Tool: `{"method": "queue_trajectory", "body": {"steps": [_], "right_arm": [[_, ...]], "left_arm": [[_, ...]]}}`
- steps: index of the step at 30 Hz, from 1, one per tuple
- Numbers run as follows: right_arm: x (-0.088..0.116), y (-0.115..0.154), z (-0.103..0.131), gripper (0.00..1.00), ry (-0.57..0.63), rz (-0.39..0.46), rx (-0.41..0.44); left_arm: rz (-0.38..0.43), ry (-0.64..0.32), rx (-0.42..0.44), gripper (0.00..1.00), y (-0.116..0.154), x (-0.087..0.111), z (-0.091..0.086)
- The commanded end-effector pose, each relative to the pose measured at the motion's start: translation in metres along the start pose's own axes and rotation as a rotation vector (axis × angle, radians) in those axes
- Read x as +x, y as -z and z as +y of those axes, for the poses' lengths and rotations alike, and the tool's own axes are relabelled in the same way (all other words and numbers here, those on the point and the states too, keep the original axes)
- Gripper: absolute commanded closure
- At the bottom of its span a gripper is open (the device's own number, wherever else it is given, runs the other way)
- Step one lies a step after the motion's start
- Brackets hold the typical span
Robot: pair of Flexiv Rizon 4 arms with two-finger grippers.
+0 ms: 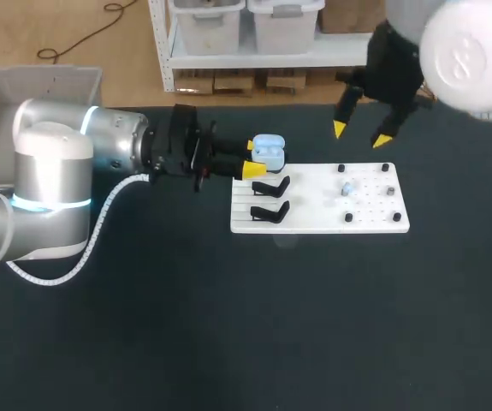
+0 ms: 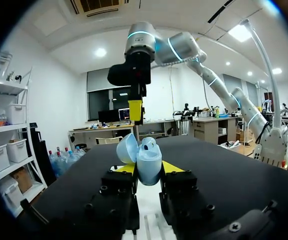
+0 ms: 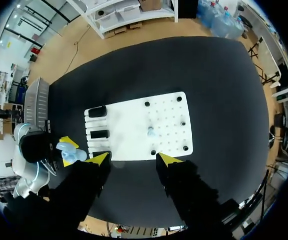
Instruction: Pick up each earbud case from the left stands, insert the matching earbuds, close the lid, and place the case in the box.
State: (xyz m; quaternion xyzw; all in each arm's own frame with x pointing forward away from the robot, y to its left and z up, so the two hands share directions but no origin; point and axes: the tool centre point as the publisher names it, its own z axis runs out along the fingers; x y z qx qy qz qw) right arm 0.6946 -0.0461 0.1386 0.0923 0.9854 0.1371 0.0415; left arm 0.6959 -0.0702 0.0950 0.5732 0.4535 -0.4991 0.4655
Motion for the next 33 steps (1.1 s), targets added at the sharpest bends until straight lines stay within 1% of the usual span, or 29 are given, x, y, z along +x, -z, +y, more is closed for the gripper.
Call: {"method": "queue_trajectory", "body": {"steps": [1,12,15,17,25,33], "right_arm": [[0.0,-0.017,-0.011,0.44,-0.014,-0.045,-0.062],[0.0,-0.053,-0.025,0.42,-0.064,-0.015,0.032],[0.0,-0.062,-0.026,0.45,-0.097,-0.003,0.05],[-0.001,-0.068,-0.026,0.5,-0.116,0.006,0.067],[-0.001,-0.086,-0.029,0.51,-0.154,0.035,0.107],[-0.001,-0.097,-0.03,0.53,-0.162,0.049,0.121]], "left_arm": [[0.0,-0.003,-0.006,1.0,0.0,0.0,-0.002],[0.0,-0.003,-0.006,1.0,0.0,0.0,-0.002],[0.0,-0.003,-0.006,1.0,0.0,0.0,-0.002],[0.0,-0.003,-0.006,1.0,0.0,0.0,-0.002],[0.0,-0.003,-0.006,1.0,0.0,0.0,-0.002],[0.0,-0.003,-0.006,1.0,0.0,0.0,-0.002]]}}
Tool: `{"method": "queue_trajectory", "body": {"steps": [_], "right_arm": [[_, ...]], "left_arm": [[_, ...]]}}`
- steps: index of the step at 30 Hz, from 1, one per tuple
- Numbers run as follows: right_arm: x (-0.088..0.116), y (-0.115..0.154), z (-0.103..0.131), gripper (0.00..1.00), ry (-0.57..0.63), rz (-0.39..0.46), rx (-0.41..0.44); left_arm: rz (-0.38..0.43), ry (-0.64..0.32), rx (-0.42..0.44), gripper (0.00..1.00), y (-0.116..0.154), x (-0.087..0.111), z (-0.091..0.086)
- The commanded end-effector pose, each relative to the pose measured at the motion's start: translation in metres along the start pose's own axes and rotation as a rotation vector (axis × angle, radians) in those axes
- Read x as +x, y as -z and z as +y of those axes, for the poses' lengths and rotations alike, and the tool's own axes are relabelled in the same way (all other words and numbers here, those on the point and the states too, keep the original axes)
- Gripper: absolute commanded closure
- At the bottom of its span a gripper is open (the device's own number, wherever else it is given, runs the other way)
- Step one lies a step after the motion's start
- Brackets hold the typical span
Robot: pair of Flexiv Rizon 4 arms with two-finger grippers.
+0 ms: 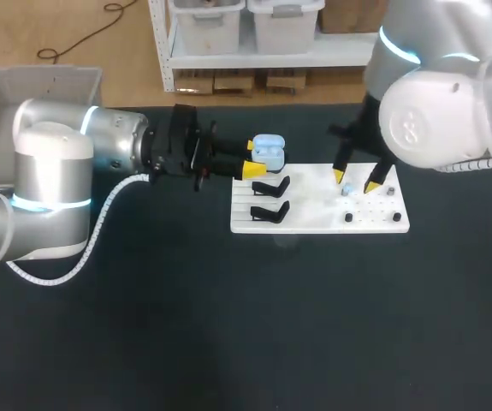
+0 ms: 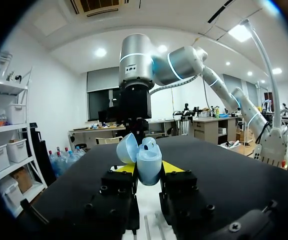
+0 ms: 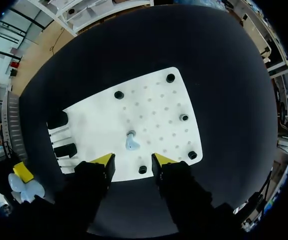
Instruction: Pick up each earbud case from the left stands, insert the matching earbuds, close the lid, and place the case in the box.
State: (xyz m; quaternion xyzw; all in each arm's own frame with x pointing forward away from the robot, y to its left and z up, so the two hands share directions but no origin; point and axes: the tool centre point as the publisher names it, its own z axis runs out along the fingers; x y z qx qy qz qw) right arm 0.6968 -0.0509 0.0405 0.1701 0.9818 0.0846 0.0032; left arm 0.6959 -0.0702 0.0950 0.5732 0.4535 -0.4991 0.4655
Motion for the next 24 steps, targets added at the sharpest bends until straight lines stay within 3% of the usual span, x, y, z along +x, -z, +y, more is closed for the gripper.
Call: {"method": "queue_trajectory", "body": {"steps": [1,24], "right_arm": [[-0.003,-0.005,0.002,0.53,-0.001,0.004,0.006],[-0.017,-0.025,0.0,0.6,-0.012,0.022,0.023]], "left_arm": [[0.0,-0.003,-0.006,1.0,0.0,0.0,-0.002],[0.0,-0.003,-0.006,1.0,0.0,0.0,-0.002]]}}
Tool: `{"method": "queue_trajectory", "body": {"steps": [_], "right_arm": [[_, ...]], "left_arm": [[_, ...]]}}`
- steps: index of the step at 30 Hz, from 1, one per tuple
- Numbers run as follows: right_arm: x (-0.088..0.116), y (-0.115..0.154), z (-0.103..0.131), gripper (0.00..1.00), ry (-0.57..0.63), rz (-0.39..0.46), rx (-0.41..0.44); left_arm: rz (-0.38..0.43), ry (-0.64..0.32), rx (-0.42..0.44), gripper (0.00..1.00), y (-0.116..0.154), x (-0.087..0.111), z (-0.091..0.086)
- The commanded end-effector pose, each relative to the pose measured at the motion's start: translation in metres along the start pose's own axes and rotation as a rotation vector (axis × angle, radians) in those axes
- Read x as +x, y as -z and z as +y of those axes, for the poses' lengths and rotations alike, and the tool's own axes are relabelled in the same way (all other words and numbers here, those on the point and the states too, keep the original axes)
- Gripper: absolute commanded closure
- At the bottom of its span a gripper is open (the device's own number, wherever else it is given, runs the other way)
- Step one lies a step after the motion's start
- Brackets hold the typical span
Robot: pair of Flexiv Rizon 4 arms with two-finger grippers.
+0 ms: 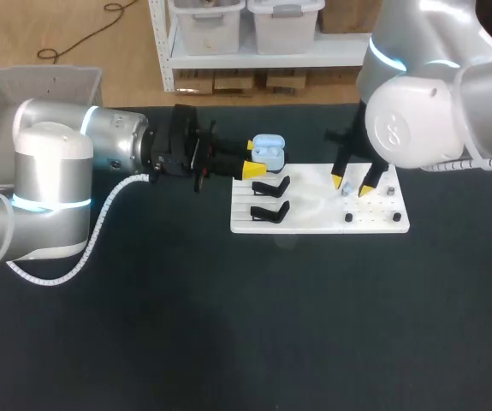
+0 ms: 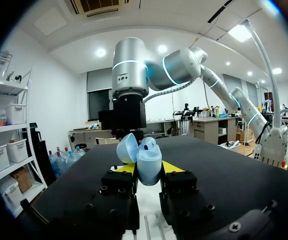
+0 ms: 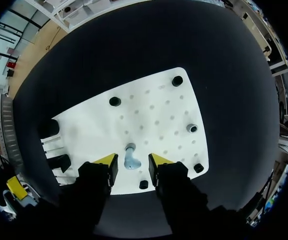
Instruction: Pick up each earbud case from the left stands, insert the matching earbuds, close the lid, and place the case in the box.
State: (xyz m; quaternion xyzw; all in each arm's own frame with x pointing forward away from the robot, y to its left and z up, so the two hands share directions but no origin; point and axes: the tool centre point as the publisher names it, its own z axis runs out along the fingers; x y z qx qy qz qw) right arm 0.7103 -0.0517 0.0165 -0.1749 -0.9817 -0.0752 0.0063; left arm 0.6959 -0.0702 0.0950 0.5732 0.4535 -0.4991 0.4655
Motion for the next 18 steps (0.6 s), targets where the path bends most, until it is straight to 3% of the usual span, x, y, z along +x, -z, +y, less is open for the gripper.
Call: {"method": "queue_trajectory", "body": {"steps": [1,18], "right_arm": [[-0.0045,-0.0018,-0.0001,0.61,-0.002,0.008,0.002],[-0.0094,-0.0053,-0.0007,0.68,0.0,0.023,0.004]], "left_arm": [[0.0,-0.003,-0.006,1.0,-0.0001,-0.0001,-0.0022],[0.0,-0.003,-0.006,1.0,-0.0001,-0.0001,-0.0022]]}}
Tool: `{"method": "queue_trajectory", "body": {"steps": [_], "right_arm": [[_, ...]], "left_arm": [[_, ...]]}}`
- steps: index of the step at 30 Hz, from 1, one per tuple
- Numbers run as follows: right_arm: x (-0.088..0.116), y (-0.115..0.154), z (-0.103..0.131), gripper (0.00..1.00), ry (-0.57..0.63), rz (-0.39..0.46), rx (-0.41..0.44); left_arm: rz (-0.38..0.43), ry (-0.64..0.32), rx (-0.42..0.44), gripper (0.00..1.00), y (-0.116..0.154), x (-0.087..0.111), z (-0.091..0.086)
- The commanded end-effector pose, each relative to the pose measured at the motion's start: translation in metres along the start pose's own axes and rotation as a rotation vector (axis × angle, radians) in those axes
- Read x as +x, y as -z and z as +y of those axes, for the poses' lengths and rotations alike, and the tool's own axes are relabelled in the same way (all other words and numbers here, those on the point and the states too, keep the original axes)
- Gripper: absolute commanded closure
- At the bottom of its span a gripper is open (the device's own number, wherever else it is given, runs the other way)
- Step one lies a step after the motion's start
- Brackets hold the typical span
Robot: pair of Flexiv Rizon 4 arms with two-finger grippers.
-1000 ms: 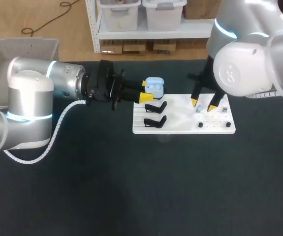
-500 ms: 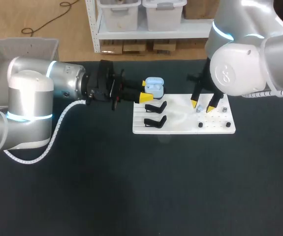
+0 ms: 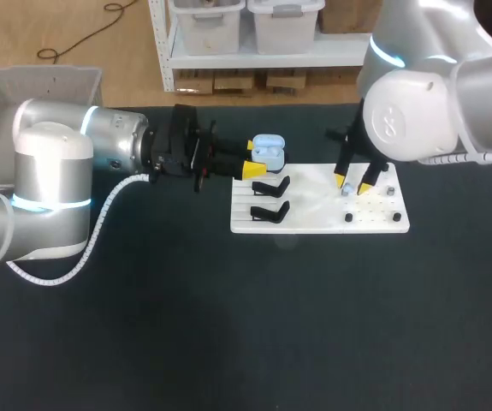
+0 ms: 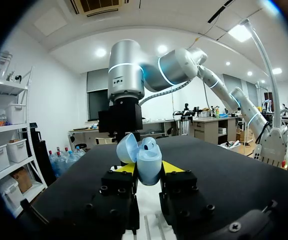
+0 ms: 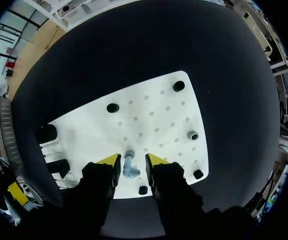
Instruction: Pick up each earbud case from the left stands, insert the matching earbuds, close the lid, and place the case in the box.
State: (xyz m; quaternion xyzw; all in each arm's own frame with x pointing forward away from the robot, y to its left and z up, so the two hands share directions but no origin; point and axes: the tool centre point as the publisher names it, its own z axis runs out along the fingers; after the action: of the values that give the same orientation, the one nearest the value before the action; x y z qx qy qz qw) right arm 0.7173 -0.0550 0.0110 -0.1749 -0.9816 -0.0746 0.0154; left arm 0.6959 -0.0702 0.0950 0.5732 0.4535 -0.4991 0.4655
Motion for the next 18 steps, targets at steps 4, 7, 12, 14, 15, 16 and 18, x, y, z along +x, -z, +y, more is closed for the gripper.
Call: {"method": "queue_trajectory", "body": {"steps": [4,7,12,14,15,16,18], "right_arm": [[-0.0014,0.0005,0.0011,0.7,0.006,0.005,-0.001],[-0.0007,0.0017,0.0011,0.71,0.009,0.004,-0.002],[0.0024,0.0024,-0.0008,0.71,0.016,-0.002,0.0],[0.0041,0.0014,-0.0021,0.71,0.021,-0.007,0.004],[0.0049,0.0005,-0.0026,0.71,0.024,-0.009,0.006],[0.0056,-0.0002,-0.0029,0.71,0.028,-0.013,0.009],[0.0065,-0.001,-0.0034,0.71,0.032,-0.019,0.011]], "left_arm": [[0.0,-0.003,-0.006,1.0,-0.0001,-0.0001,-0.0022],[0.0,-0.003,-0.006,1.0,-0.0001,-0.0001,-0.0022],[0.0,-0.003,-0.006,1.0,-0.0001,-0.0001,-0.0022],[0.0,-0.003,-0.006,1.0,-0.0001,-0.0001,-0.0022],[0.0,-0.003,-0.006,1.0,-0.0001,-0.0001,-0.0022],[0.0,-0.003,-0.006,1.0,-0.0001,-0.0001,-0.0022],[0.0,-0.003,-0.006,1.0,-0.0001,-0.0001,-0.0022]]}}
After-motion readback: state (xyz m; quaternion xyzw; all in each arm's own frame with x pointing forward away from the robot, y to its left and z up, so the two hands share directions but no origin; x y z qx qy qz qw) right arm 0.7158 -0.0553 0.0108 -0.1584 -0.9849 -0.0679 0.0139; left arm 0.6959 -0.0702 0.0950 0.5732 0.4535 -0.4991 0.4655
